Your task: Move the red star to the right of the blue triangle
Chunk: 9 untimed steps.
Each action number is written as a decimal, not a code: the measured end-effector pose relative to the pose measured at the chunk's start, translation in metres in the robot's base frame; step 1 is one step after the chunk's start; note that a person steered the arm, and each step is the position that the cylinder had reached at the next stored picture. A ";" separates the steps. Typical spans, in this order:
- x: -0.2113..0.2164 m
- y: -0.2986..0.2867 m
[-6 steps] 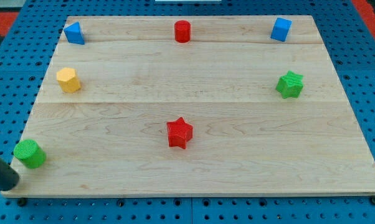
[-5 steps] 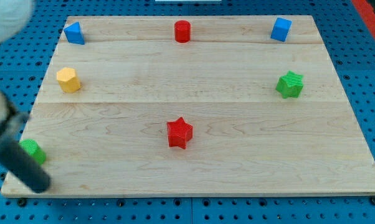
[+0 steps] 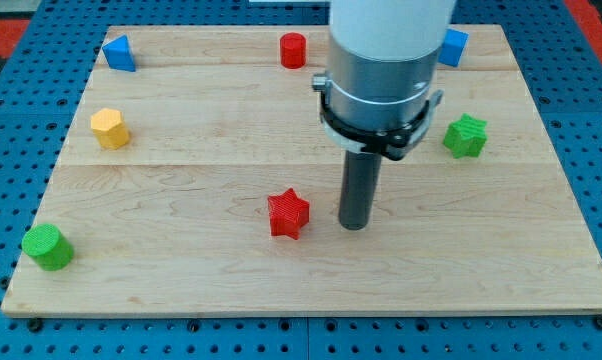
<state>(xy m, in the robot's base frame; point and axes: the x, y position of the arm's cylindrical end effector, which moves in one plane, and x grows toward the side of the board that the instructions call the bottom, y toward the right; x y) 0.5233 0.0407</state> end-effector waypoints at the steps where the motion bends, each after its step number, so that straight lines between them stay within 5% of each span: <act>1: 0.021 -0.031; 2: 0.011 -0.093; 3: -0.068 -0.100; 6: -0.139 -0.079; 7: -0.102 -0.051; 9: -0.196 -0.052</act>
<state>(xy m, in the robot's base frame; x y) 0.3276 -0.0110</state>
